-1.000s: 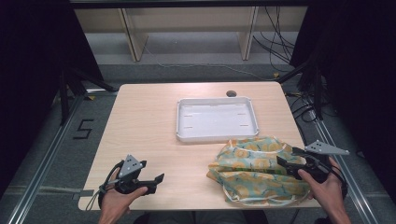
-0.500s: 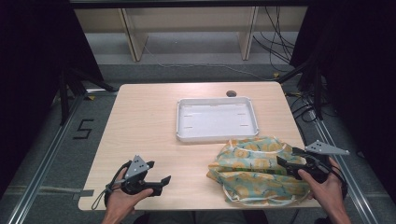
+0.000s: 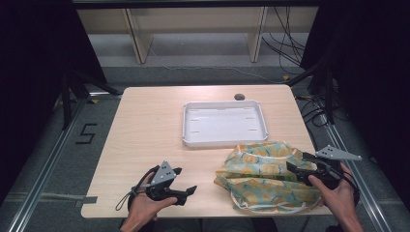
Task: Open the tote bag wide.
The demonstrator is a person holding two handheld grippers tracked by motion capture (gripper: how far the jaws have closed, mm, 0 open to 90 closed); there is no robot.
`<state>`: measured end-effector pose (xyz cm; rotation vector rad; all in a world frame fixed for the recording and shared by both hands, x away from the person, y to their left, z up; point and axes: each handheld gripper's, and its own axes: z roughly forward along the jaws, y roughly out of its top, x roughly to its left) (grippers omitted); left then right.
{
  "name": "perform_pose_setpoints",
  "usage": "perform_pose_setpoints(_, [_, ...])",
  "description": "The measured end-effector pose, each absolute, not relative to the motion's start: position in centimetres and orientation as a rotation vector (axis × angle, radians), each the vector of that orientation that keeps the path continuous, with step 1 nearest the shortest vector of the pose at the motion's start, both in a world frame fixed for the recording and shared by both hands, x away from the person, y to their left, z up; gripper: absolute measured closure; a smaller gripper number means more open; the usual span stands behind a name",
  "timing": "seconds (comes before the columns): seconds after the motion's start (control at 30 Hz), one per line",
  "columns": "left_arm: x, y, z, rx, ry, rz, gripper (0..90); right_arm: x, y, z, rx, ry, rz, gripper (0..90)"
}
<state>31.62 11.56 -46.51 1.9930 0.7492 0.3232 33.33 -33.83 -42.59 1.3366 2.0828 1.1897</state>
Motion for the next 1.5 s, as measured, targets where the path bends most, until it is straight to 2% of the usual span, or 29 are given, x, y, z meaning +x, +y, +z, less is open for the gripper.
perform_pose_setpoints(0.4, [32.7, 6.6, -47.6, 2.042, 0.63, 0.266, 23.2, 33.5, -34.0, -42.7, 1.307, 2.086, 1.186, 25.7])
perform_pose_setpoints(0.93, [34.0, 2.2, -48.2, 2.051, 0.529, 0.27, 24.5, 33.4, -33.9, -42.8, 1.34, 2.095, 1.183, 25.7])
perform_pose_setpoints(1.17, [34.6, 1.1, -48.1, 2.053, 0.462, 0.306, 31.4, 33.5, -33.9, -42.9, 1.336, 2.094, 1.193, 25.7])
perform_pose_setpoints(1.23, [34.6, 0.9, -48.0, 2.067, 0.444, 0.314, 40.0, 33.5, -33.9, -42.8, 1.345, 2.096, 1.196, 25.7])
perform_pose_setpoints(1.47, [35.1, 0.7, -47.9, 2.063, 0.383, 0.348, 81.9, 33.6, -34.0, -42.9, 1.314, 2.099, 1.194, 25.7])
perform_pose_setpoints(1.5, [35.2, 0.9, -47.7, 2.075, 0.388, 0.351, 85.6, 33.6, -34.0, -42.9, 1.323, 2.097, 1.196, 25.7])
